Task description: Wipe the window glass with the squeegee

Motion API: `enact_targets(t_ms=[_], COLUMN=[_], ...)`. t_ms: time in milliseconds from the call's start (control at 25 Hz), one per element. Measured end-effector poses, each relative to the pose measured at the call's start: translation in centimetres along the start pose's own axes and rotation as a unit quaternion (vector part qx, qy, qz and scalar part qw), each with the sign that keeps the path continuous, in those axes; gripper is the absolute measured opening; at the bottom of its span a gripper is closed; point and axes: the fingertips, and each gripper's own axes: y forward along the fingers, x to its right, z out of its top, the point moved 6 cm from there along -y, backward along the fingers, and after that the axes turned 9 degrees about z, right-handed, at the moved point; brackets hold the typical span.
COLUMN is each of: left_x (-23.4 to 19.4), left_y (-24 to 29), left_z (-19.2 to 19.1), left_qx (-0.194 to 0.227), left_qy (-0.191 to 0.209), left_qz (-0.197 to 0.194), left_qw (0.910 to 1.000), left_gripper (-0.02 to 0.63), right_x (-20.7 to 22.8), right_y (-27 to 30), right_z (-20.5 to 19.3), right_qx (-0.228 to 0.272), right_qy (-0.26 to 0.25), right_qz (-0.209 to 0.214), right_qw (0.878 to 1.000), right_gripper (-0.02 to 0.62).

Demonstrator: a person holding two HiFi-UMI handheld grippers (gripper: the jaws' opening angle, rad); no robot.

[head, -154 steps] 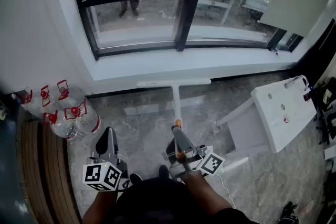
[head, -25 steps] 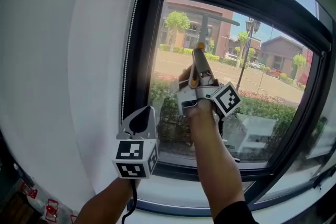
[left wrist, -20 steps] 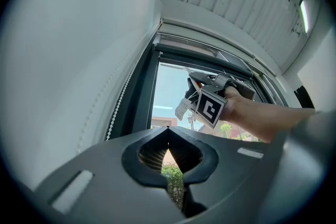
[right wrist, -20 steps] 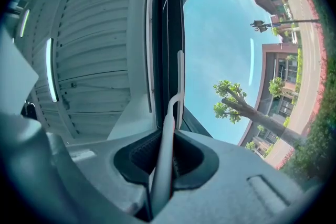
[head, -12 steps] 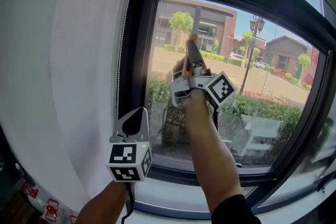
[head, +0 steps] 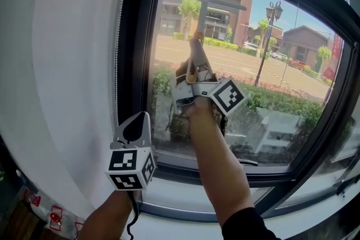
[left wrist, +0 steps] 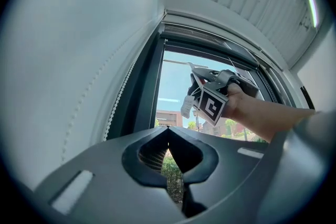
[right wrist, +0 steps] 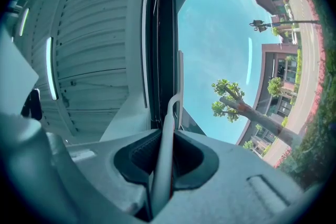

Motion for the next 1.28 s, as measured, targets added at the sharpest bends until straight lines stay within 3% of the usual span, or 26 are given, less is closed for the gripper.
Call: enact_targets(t_ms=[440,880,1280], left_x=[-0.5,-0.9,0.0], left_y=[-2.0,-4.3,-3.2], left_z=[-6.3,-12.2,-11.2], left_qx=[-0.059,-0.116,-0.109], left_qy=[-0.018,-0.005,0.003], left_qz=[0.0,0.007,-0.005], left_qw=[0.9981,0.9932,0.994], left_gripper=[0.018,0.018,0.017], right_x=[-0.6,-1.6,-1.2], right_y=[-9.6,-18.9,-20.1], right_z=[-5.6,-10.8,-10.9], right_qx=[0.01,0.009,0.005], right_qy=[0.019,0.056,0.07], right_qz=[-0.047,-0.109,-0.121], right_qw=[0.999,0.992,0.99], right_gripper=[0.041,0.041,0.041])
